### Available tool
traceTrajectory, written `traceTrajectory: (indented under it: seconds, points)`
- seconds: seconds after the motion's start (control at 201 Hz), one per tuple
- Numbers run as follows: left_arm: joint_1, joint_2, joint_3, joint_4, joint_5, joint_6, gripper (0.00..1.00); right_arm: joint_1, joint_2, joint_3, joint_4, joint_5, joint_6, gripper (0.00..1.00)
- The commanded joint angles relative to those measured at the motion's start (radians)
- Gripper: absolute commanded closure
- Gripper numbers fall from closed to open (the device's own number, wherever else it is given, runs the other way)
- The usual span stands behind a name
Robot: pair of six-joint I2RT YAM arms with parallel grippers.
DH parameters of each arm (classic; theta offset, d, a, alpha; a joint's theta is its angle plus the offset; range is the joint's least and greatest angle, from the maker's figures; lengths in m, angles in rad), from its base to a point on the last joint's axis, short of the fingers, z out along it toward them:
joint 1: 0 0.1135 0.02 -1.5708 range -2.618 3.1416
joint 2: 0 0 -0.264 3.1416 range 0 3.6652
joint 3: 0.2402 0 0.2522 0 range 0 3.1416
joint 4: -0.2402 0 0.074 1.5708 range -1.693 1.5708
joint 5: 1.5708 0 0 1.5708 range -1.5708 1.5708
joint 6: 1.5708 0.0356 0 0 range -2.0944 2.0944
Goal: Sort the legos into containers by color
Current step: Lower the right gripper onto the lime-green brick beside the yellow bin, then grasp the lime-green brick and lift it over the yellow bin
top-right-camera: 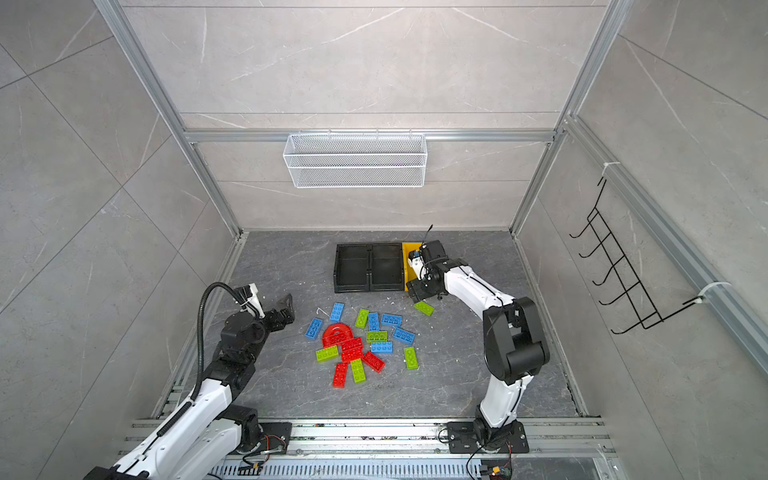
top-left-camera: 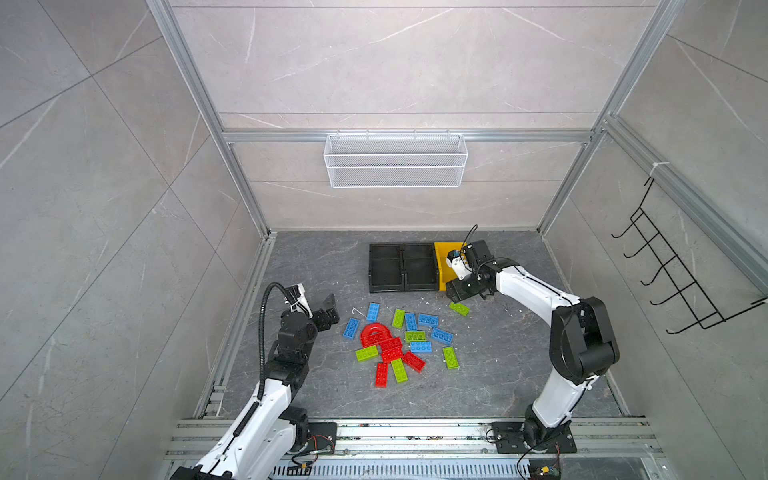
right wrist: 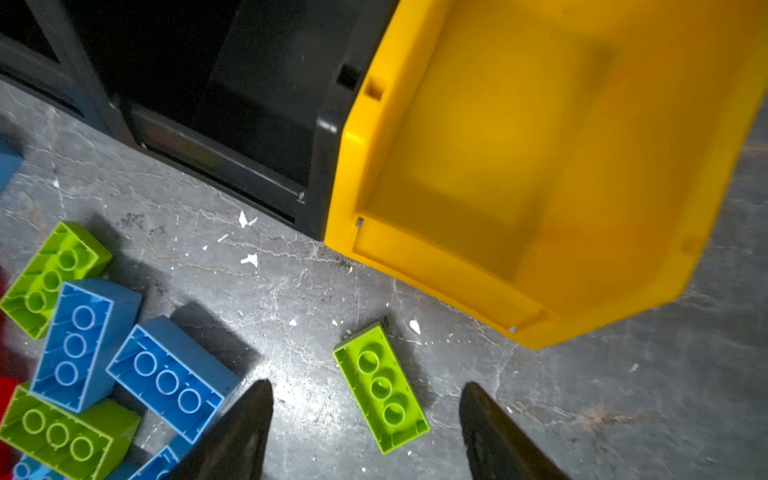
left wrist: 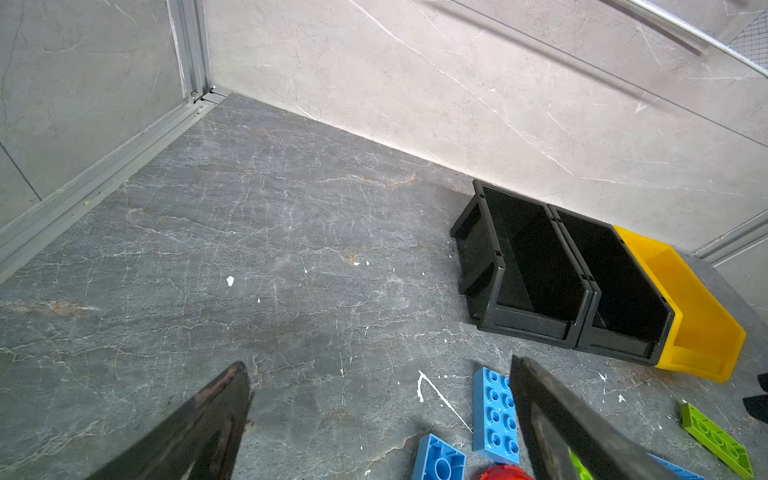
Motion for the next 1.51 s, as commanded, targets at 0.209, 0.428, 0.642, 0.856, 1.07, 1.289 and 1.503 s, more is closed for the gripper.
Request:
traceTrajectory:
  seconds: [0.209, 0.428, 0.642, 0.856, 1.07, 1.289, 1.503]
  points:
    - [-0.001, 0.021, 0.036, 0.020, 0.003, 0.020, 0.00, -0.007, 0.101, 0.010, -0.031, 0.054, -0.050, 0.27]
    - [-0.002, 0.036, 0.045, 0.010, 0.004, 0.023, 0.00, -0.009, 0.162, 0.035, -0.051, 0.072, -0.063, 0.27]
    - [-0.002, 0.019, 0.042, -0.006, -0.020, 0.019, 0.00, -0.013, 0.199, 0.064, -0.085, 0.040, -0.076, 0.29]
    - [-0.002, -0.017, 0.039, -0.021, -0.037, 0.025, 0.00, -0.014, 0.217, 0.070, -0.112, -0.025, -0.046, 0.33]
    - [-0.001, -0.022, 0.039, -0.034, -0.057, 0.019, 0.00, -0.009, 0.210, 0.051, -0.114, -0.029, -0.023, 0.45]
    - [-0.001, -0.022, 0.038, -0.033, -0.061, 0.017, 0.00, 0.013, 0.201, 0.023, -0.092, -0.011, 0.001, 0.56]
    - [-0.002, -0.021, 0.040, -0.039, -0.080, 0.013, 0.00, 0.020, 0.114, -0.072, 0.021, -0.014, 0.062, 0.67]
